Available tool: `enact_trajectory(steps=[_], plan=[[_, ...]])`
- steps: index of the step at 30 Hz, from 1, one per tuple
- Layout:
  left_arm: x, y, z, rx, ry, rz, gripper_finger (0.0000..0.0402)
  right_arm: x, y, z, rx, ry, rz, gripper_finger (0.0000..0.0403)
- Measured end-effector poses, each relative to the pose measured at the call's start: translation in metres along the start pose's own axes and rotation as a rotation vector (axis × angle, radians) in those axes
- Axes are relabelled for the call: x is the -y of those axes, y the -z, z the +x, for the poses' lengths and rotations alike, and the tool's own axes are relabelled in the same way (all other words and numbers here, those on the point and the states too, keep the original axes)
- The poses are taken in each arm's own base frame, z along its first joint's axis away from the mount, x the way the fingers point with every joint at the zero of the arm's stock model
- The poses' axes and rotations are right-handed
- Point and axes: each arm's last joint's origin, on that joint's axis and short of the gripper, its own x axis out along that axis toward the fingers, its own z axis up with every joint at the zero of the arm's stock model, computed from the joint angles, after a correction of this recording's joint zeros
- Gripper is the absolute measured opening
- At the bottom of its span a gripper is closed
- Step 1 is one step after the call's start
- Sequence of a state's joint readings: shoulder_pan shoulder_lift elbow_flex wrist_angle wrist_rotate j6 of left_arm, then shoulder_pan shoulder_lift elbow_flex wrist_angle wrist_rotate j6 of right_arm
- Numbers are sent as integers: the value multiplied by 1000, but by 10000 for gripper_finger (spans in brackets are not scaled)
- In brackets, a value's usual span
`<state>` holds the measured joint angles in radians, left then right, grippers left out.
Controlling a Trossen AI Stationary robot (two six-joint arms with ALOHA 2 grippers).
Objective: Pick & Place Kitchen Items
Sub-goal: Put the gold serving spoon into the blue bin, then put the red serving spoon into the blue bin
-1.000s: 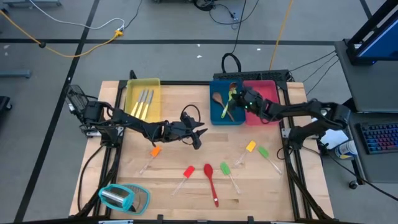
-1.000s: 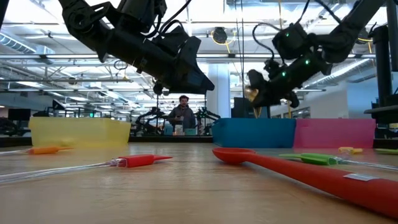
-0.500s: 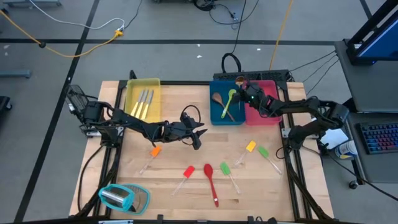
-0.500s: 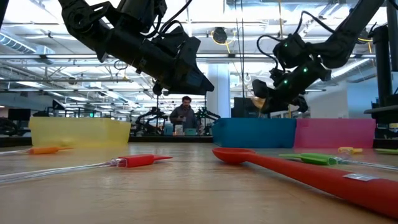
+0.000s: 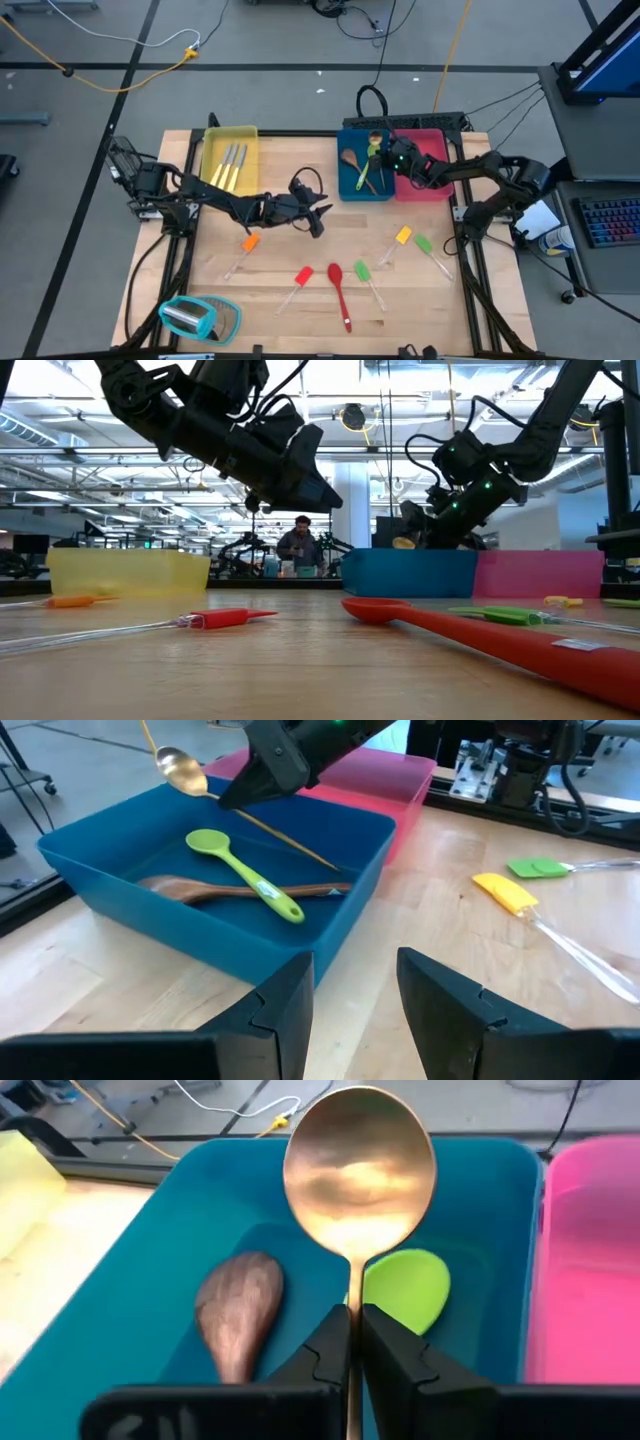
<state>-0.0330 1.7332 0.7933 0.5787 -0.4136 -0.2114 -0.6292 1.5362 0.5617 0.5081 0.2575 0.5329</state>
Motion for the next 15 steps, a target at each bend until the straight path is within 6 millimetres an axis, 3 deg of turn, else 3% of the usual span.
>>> enact_trajectory(steps=[8,15], plan=[[0,0,0,-1,-2,37,152,-1,-1,0,12,-5,7,77],[0,0,0,1,-6,82,152,-5,-4,-1,53,-37,-40,100]])
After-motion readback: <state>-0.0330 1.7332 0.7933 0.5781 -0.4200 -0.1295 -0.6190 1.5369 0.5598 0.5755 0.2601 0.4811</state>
